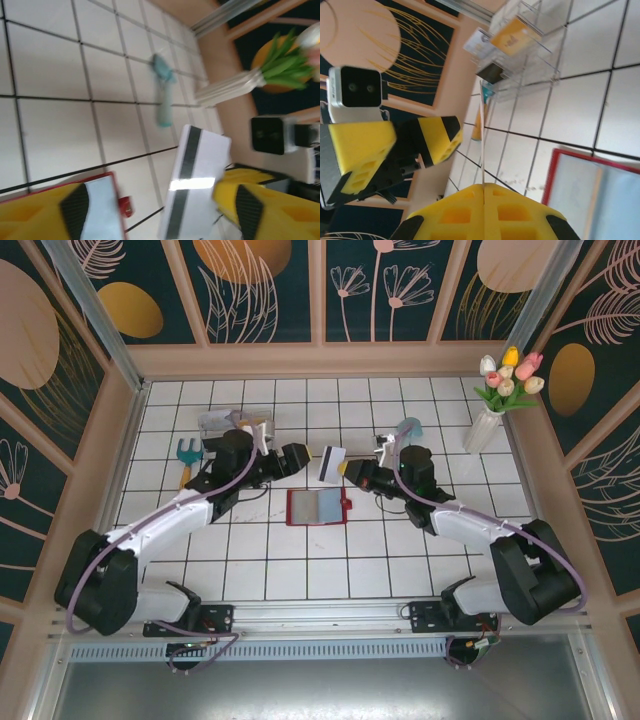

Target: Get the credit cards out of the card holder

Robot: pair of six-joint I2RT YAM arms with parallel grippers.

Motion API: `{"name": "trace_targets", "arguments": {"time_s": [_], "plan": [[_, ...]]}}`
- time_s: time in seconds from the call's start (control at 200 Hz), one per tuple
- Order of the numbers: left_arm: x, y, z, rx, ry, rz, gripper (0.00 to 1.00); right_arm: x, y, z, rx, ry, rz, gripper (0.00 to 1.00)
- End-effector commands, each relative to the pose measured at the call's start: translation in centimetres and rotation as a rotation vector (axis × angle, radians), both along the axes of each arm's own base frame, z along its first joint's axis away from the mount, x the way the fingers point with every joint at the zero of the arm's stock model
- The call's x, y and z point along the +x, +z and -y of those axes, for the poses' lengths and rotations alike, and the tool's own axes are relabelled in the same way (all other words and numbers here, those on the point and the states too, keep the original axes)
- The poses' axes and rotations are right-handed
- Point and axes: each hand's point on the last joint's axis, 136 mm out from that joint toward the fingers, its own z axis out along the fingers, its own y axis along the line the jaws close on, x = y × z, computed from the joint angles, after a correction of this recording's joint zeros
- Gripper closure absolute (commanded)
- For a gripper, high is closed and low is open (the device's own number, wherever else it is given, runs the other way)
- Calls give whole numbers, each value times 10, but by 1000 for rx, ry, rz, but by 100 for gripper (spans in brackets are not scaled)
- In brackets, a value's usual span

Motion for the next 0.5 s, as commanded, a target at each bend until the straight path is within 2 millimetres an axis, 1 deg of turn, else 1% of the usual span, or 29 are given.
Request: {"name": "trace_targets", "arguments": {"time_s": [0.0, 0.085, 0.16, 0.29, 0.37, 0.455, 0.495], "plan": [[-8, 19, 1, -131, 6, 23, 11, -1, 41, 1, 128, 6, 83, 100], [-15, 30, -1, -223, 13, 13, 5, -1, 52, 1, 173, 6, 88, 100], [-21, 42, -1, -292, 4, 12, 5, -1, 62, 1, 212, 1, 94, 100], [-26, 54, 0, -344, -20, 22, 6, 1, 76, 1, 274, -5, 99, 100], [-31, 60, 5, -392, -57, 29, 9, 1, 83, -1, 302, 3, 98, 100], [-34, 66, 9, -437, -97, 40, 16, -1, 88, -4, 325, 23, 99, 100], [-34, 68, 11, -447, -111, 47, 22, -1, 90, -5, 332, 30, 98, 100]]}}
